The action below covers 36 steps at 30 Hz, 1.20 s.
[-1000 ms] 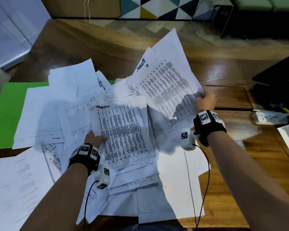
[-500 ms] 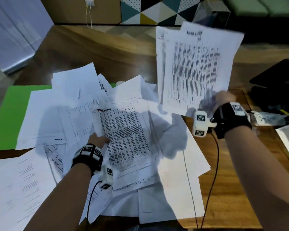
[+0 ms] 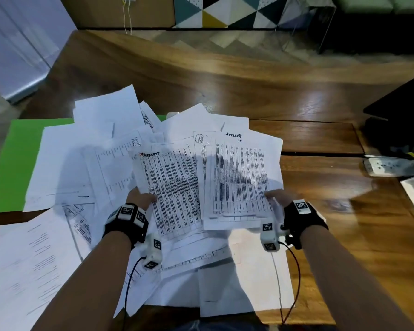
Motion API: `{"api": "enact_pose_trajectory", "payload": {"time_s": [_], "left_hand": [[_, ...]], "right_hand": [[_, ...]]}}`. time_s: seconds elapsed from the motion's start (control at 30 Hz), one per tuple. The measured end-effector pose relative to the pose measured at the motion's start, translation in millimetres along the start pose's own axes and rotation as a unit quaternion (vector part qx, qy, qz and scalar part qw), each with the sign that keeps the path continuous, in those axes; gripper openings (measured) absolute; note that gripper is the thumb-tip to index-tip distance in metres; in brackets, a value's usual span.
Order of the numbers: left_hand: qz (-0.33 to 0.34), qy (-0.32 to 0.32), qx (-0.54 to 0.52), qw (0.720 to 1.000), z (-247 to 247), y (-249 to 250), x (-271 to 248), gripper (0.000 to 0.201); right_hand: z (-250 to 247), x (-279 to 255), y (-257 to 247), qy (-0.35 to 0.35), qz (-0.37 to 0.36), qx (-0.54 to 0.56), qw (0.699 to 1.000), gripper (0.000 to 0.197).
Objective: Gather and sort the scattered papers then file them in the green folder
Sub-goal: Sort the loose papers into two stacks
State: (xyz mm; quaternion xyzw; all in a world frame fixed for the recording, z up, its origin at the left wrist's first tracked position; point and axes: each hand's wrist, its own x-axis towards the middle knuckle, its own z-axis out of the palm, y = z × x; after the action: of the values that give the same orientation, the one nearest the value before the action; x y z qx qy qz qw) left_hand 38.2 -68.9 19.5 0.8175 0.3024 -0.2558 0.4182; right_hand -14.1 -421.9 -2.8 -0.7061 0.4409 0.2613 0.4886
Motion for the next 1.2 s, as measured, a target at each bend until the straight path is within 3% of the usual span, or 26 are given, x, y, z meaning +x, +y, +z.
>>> {"api": "enact_pose_trajectory", "payload": {"time_s": [0.17,0.27,0.33,0.43,0.5,0.57,0.67,0.73,0.8,0.9,0.93,1.0,1.07,1.13,1.2], "left_hand": [[0.021,-0.006,-0.008,1.000,2.5,0.9,3.5,0.050],[0.010,-0.015,-0.054,0.998,0.8,1.6,5.3,0.049],[-0.012,-0.031,-0.128,0.991,-0.2,2.8,5.3,0.058],[-0.076,-0.072,-0.288,0.952,1.9,-0.2,13.0,0.074],[-0.058,-0.103,-0.369,0.922,1.0,-1.6,17.3,0.063],[-0.031,-0.128,-0.395,0.909,-0.3,-1.8,18.0,0.058],[-0.039,-0.090,-0.361,0.928,0.2,-2.6,18.7,0.078],[-0.038,-0.062,-0.332,0.940,2.0,-1.9,16.7,0.077],[-0.053,-0.085,-0.293,0.951,4.4,-5.4,17.4,0.081],[-0.056,-0.086,-0.250,0.963,7.2,-9.1,26.9,0.122],[-0.055,-0.077,-0.234,0.968,8.5,-9.7,31.2,0.127],[-0.050,-0.045,-0.171,0.983,9.0,-7.7,31.5,0.107],[-0.032,-0.029,-0.128,0.991,11.0,-6.5,32.7,0.098],[-0.028,-0.021,-0.096,0.995,11.6,-7.6,34.7,0.094],[-0.039,-0.021,-0.081,0.996,11.7,-9.0,36.7,0.089]], "right_hand": [[5.9,-6.7,-12.4,0.093,-0.114,0.168,0.975,0.041],[18.9,-10.6,-14.3,0.104,-0.148,0.239,0.954,0.041],[29.0,-9.4,-13.6,0.084,-0.157,0.228,0.957,0.039],[44.7,-14.8,-15.9,0.022,-0.180,0.142,0.973,0.038],[56.1,-20.5,-18.9,0.011,-0.198,0.012,0.980,0.038],[68.4,-22.4,-20.3,0.007,-0.195,-0.097,0.976,0.042],[87.3,-23.0,-16.6,0.015,-0.181,-0.122,0.976,0.058],[93.5,-21.5,-16.4,0.091,-0.200,-0.130,0.967,0.069],[97.2,-20.8,-19.2,0.120,-0.216,-0.170,0.954,0.079],[105.7,-21.3,-24.8,0.017,-0.225,-0.182,0.957,0.088],[109.3,-21.7,-25.4,-0.022,-0.234,-0.177,0.956,0.088],[116.1,-26.4,-27.5,-0.083,-0.252,-0.196,0.944,0.089],[120.4,-29.1,-25.6,-0.097,-0.275,-0.251,0.923,0.091],[116.9,-28.7,-23.9,-0.060,-0.287,-0.304,0.907,0.087],[103.1,-26.9,-23.7,0.033,-0.276,-0.313,0.908,0.075]]}}
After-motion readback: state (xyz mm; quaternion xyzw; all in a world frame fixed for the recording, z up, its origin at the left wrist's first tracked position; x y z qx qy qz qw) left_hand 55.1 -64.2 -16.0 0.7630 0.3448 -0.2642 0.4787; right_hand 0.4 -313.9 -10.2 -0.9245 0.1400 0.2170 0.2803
